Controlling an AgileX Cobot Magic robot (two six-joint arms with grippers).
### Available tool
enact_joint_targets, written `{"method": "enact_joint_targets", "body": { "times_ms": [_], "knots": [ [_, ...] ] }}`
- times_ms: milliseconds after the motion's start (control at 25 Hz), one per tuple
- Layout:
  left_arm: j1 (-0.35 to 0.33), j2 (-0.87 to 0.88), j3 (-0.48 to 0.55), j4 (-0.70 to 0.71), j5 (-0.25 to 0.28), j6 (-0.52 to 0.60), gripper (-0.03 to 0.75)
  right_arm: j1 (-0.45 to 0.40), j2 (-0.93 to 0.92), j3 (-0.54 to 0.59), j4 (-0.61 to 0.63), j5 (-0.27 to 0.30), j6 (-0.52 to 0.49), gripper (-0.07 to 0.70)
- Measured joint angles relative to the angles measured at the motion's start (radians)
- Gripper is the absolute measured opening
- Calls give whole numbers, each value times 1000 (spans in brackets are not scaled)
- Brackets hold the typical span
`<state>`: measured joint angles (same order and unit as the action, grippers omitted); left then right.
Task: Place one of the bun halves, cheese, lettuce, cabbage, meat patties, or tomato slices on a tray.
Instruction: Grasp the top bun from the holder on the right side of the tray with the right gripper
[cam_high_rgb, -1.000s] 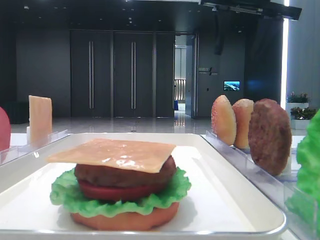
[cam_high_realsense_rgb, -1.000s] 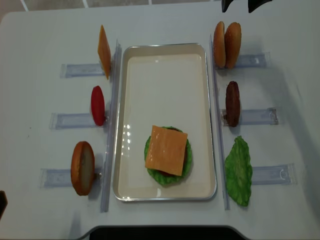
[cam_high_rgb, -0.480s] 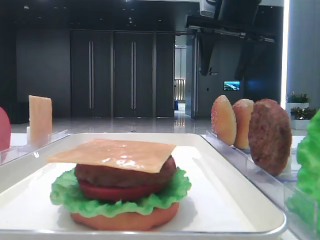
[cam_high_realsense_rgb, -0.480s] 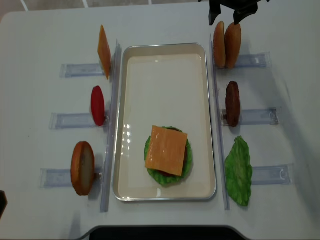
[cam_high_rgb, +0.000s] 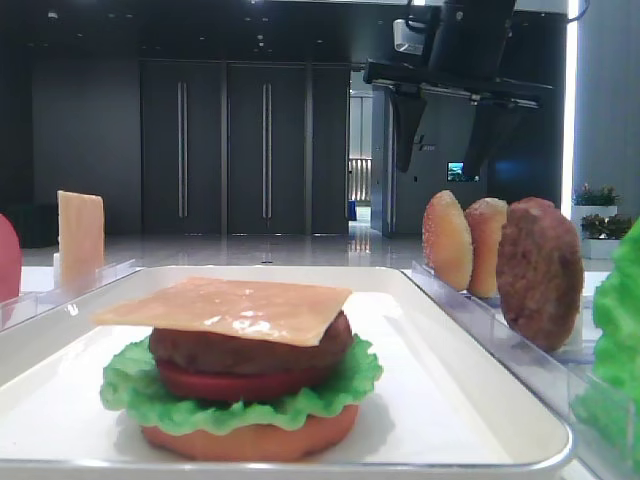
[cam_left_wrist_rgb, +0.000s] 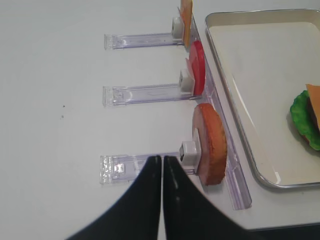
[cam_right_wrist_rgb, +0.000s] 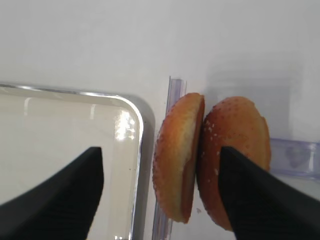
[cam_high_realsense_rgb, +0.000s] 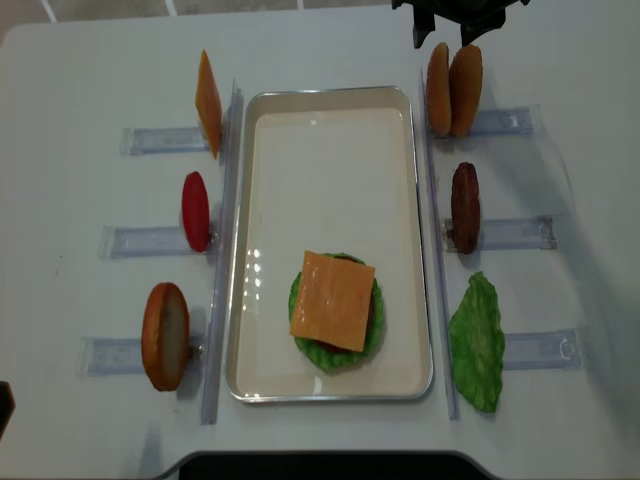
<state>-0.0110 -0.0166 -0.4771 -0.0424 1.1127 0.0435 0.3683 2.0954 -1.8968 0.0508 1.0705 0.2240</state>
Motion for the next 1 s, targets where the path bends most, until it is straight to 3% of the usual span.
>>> {"method": "enact_joint_targets", "body": {
  "times_ms": [1000],
  "knots": [
    [0, 0, 0, 0, 0, 0, 0, 0, 54, -4, 17, 24, 0, 465]
  ]
}}
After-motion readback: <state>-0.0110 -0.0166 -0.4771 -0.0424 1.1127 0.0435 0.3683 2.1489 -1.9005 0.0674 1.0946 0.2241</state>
